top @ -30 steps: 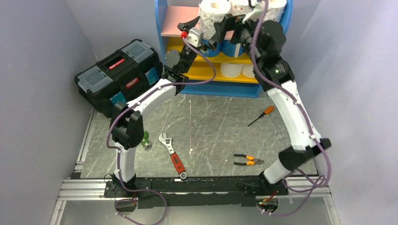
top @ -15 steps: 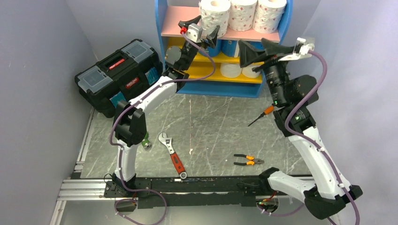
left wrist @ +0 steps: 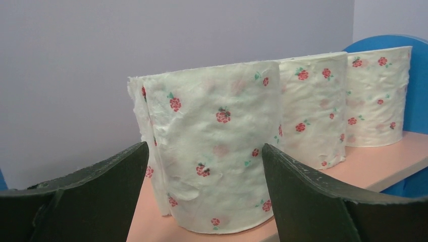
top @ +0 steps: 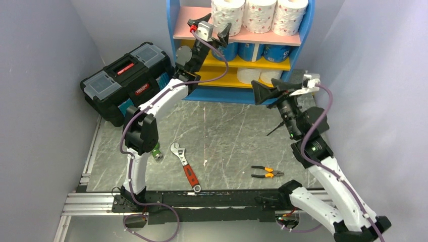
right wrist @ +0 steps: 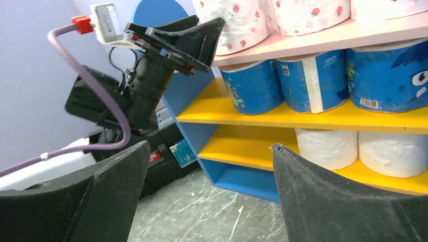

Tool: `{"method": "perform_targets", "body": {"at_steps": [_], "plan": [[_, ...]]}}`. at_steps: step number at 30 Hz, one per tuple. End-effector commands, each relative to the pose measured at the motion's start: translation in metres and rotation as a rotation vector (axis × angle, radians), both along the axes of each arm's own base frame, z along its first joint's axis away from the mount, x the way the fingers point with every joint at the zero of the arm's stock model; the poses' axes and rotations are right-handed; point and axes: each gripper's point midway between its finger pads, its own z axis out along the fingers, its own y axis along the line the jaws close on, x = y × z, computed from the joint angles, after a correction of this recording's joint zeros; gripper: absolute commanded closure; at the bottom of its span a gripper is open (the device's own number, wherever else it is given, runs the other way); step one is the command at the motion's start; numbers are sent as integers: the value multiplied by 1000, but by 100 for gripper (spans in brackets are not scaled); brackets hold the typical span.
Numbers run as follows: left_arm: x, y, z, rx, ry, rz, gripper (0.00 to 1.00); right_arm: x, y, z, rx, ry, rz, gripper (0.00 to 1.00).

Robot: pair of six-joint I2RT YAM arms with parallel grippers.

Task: Place and organize the paper towels onto the shelf
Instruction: Place the paper towel on the shelf.

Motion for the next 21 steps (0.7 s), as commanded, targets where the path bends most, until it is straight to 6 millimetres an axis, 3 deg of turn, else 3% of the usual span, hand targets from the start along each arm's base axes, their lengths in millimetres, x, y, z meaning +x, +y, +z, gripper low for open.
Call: {"method": "perform_targets", "body": {"at_steps": [1,4,8,21], "plan": [[3,12,20,-66,-25,1,11,-25,-7,-6,13,-5,27,8],[4,8,18,-70,-19,-23,11,-31,-10,-27,-4,46,31,8],[7,2,15,-63,-12,-41,11,-37,-13,-40,-6,76,33,8],[6,-20,4,-71,25,-124,11,-39,-13,-53,-27,111,34,8]]}}
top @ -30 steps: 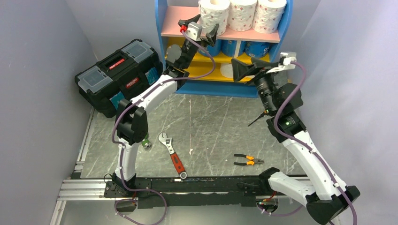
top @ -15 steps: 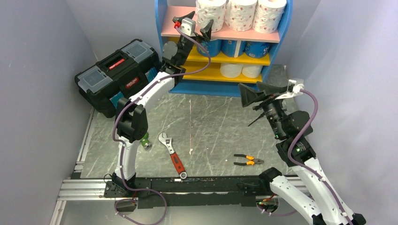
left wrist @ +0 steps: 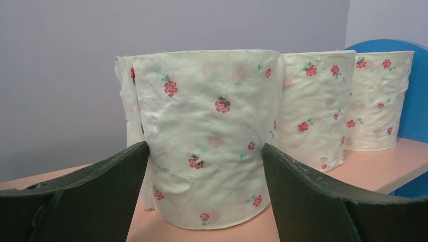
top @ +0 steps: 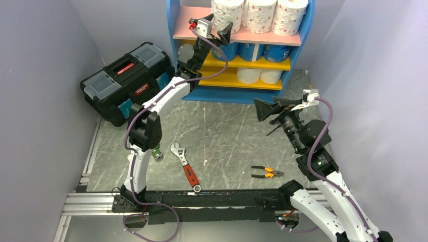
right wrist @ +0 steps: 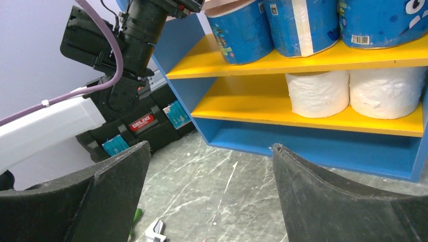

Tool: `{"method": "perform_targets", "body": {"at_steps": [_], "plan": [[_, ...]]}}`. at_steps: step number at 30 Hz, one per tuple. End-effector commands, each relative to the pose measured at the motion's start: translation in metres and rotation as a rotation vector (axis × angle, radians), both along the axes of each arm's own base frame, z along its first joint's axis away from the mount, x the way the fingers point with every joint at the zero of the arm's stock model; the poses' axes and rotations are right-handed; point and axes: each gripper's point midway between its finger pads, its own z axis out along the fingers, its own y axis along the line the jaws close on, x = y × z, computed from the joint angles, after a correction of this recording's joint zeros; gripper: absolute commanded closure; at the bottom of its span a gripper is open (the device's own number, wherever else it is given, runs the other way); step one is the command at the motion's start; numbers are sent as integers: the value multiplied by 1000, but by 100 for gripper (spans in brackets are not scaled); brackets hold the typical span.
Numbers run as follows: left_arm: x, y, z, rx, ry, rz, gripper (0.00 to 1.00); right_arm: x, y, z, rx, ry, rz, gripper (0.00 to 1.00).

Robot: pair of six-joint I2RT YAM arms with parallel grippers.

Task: Place and organize the paper towels onto the shelf
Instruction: Place the paper towel on the shelf.

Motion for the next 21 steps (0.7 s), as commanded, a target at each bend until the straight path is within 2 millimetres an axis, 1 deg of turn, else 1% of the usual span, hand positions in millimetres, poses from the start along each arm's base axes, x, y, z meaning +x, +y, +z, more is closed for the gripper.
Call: {"method": "perform_targets", "body": {"at_steps": [1,13,18,21], "plan": [[-10,-13,12,-21,-24,-64,11,-3,0,1,4,-6,9,8],[-12,-18,11,-35,-20,-95,9,-3,-3,-8,-13,9,-10,8],[-15,-15,17,-47,-29,-105,7,-2,-5,-12,-18,13,-20,8],[-21,-12,25,-57,-55,-109,1,-2,-7,-15,-19,17,-29,8]]}}
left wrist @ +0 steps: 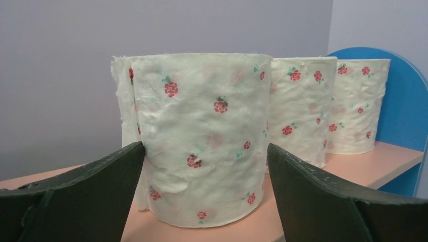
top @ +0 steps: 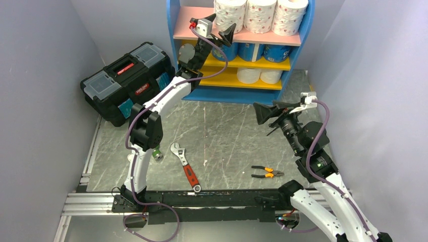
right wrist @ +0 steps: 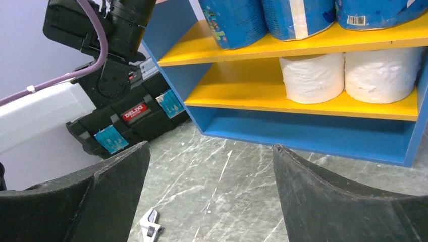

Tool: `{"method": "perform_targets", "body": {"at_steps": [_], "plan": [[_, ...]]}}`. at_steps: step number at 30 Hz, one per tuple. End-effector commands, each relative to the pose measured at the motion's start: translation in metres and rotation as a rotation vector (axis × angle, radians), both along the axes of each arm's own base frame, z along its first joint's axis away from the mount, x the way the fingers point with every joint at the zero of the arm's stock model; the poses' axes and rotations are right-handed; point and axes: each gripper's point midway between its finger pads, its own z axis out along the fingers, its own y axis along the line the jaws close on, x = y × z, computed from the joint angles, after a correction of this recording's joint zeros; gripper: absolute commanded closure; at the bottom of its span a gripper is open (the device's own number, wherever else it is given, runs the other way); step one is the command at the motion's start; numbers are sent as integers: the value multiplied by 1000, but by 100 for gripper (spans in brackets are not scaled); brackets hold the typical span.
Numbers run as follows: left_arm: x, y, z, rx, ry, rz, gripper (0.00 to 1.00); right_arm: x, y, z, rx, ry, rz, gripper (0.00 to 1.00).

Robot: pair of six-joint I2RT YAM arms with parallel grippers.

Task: Place and organize the paper towels onto the shelf
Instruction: Place the paper towel on the shelf, then reset both arms

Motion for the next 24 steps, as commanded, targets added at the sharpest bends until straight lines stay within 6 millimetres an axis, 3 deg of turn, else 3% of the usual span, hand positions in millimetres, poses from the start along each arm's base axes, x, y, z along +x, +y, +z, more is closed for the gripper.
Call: {"method": "perform_targets", "body": {"at_steps": [1,6,9,15,19,24], "plan": [[-22,0,29,-42,-80,-50,1,-1,-5,5,8,-26,-21,8],[-45,19,53,-39,-127,-4,1,-2,-6,4,15,-30,-23,7],[-75,40,81,-46,-167,27,1,-5,-8,2,21,-30,-27,7],[-136,72,99,-25,-133,93,1,-9,-19,-18,24,7,-74,5],[-164,88,65,7,133,56,1,-11,-35,-48,19,101,-157,3],[-201,118,-9,17,499,72,1,-20,-50,-82,51,191,-222,2]]}}
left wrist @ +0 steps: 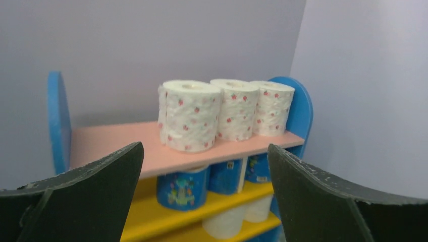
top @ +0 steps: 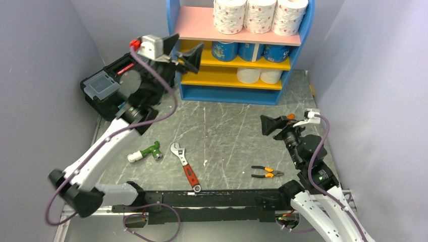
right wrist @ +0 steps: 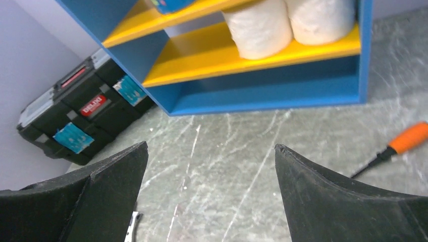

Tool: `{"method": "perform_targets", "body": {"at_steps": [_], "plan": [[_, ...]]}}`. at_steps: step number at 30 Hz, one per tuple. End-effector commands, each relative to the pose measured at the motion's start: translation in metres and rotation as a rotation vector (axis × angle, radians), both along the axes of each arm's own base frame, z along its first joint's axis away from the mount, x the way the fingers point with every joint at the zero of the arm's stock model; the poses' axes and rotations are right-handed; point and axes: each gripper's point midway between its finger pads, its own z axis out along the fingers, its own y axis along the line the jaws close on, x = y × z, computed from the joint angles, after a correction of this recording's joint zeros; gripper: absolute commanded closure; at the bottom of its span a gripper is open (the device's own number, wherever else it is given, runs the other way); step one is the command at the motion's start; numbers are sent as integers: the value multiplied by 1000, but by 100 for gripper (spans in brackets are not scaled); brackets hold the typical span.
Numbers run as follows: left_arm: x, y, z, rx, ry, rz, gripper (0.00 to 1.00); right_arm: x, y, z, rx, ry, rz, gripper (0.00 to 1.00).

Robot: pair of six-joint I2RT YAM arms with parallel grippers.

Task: Place and organize the paper towels onto the shelf
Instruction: Reset both arms

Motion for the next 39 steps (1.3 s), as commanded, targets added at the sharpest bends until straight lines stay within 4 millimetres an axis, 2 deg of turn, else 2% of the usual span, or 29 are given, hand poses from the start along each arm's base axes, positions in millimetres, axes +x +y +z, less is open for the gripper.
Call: {"method": "perform_targets", "body": {"at_steps": [1,6,10,15,21,24,28,33,39], "plan": [[-9,22,-104,67,464,69,1,-7,-18,-32,44,87,-92,2],[-44,66,-196,150,829,216,0,-13,-32,-57,63,147,-163,1],[-79,98,-261,133,961,287,1,-13,-40,-79,49,236,-223,1],[-114,130,-327,87,1059,345,1,-10,-40,-96,30,306,-248,0],[-136,161,-386,66,1221,513,1,-4,-32,-108,55,350,-244,0],[-140,165,-403,78,1294,571,1,-2,-27,-111,68,375,-231,0],[-143,159,-412,146,1361,572,1,0,-22,-114,99,375,-221,0],[-142,136,-424,172,1384,453,1,0,-22,-129,172,377,-239,0],[-143,125,-432,136,1344,355,1,-3,-14,-144,231,420,-223,0]]}}
